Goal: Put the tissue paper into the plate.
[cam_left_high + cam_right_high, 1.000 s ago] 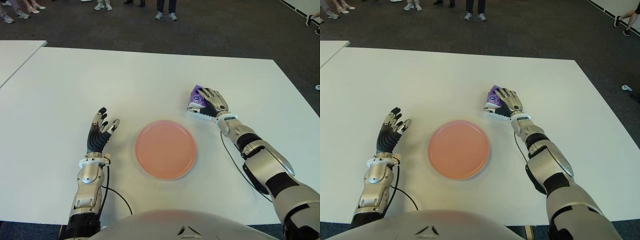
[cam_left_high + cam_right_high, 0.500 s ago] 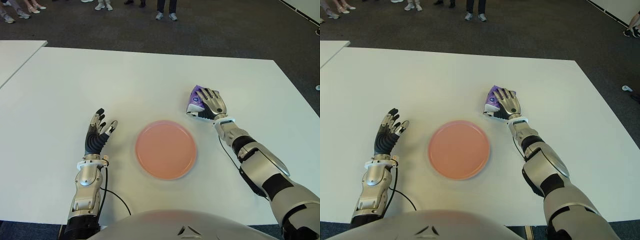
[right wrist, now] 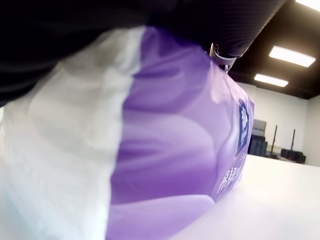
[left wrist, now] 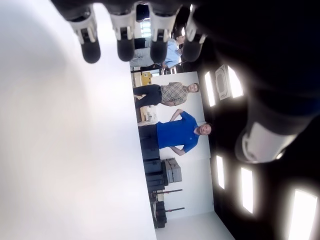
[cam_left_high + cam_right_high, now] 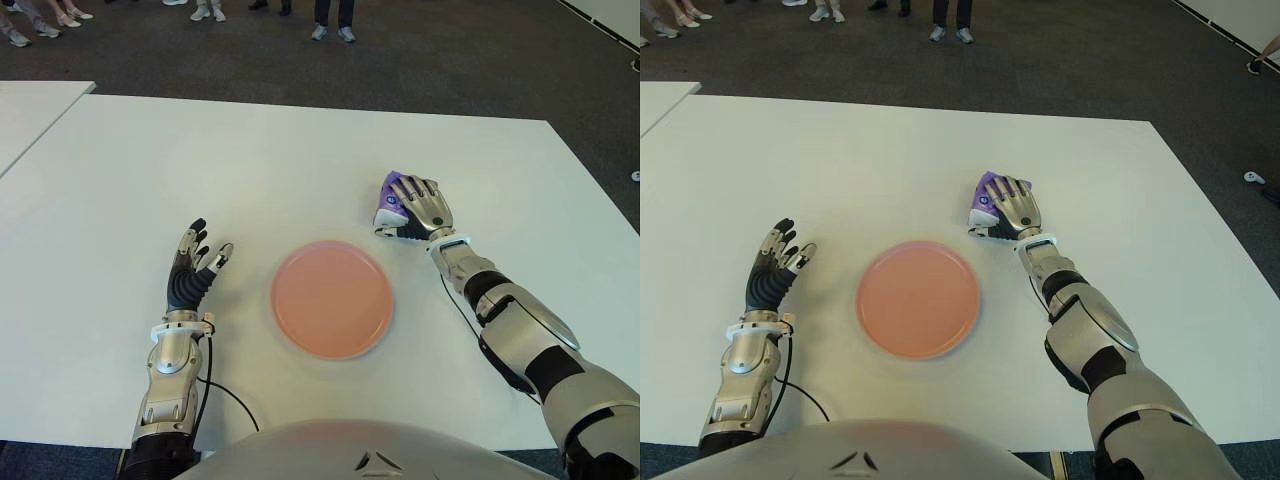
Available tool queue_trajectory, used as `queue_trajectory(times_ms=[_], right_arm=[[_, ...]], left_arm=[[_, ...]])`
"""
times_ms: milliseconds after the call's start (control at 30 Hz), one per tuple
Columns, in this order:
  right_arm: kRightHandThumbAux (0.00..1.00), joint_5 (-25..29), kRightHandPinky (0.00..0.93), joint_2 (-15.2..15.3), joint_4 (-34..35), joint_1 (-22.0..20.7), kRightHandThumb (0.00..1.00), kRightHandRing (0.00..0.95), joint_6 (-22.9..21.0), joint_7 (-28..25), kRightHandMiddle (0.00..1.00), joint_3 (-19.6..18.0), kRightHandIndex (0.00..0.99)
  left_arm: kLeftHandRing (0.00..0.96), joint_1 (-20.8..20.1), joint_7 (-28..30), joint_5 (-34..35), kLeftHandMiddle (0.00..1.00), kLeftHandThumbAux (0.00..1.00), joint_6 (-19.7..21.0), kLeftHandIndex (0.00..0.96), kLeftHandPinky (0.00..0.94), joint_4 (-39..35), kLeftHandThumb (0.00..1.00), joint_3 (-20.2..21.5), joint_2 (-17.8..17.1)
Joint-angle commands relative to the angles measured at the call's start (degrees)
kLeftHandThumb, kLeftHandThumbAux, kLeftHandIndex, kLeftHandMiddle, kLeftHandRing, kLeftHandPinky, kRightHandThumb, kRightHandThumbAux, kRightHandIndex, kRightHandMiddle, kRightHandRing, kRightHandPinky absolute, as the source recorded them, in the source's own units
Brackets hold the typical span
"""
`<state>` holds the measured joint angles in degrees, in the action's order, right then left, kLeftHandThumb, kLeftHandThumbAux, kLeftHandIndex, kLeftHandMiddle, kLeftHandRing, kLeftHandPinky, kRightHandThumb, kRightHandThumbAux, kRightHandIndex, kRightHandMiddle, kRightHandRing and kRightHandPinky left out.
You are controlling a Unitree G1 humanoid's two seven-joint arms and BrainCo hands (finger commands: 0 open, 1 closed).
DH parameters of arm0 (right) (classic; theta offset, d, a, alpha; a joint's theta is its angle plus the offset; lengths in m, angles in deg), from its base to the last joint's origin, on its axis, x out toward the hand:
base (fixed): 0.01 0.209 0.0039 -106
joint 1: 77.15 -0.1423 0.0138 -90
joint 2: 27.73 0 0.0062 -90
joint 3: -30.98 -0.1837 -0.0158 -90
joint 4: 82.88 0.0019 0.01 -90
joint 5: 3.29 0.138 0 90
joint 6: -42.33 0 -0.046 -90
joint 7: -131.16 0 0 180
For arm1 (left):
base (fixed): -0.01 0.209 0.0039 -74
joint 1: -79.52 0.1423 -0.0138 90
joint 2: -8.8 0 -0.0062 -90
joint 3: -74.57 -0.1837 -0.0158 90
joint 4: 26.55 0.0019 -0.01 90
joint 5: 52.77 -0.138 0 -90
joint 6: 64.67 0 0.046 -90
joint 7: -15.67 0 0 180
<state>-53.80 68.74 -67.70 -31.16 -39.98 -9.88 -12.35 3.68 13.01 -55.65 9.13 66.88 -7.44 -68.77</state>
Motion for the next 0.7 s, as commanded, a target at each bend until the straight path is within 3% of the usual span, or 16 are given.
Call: queue_trajectory(times_ms=[33, 367, 700], right_arm=[[0.196, -4.8, 0.0, -1.3, -4.3, 7.6, 0.534, 0.0, -0.5, -4.7, 0.0, 4.7, 0.0], [0.235, -11.2, 0.0, -1.3, -4.8, 7.2, 0.546, 0.0, -7.2, -0.4, 0.0, 12.1, 0.0], [0.24, -9.6, 0.0, -1.2, -4.8, 7.0, 0.57, 0.0, -6.8, -0.3, 0.0, 12.8, 0.0]], left_arm=[[0.0, 0.5, -0.4, -0.4, 0.0, 0.563, -0.1, 0.0, 0.0, 1.1, 0.0, 0.1, -0.4], [0.0, 0.3, -0.3, -0.1, 0.0, 0.567, 0.1, 0.0, 0.0, 1.7, 0.0, 0.5, -0.7], [0.0, 0.2, 0.2, 0.1, 0.0, 0.567, -1.2, 0.0, 0.0, 2.7, 0.0, 0.5, -1.2]])
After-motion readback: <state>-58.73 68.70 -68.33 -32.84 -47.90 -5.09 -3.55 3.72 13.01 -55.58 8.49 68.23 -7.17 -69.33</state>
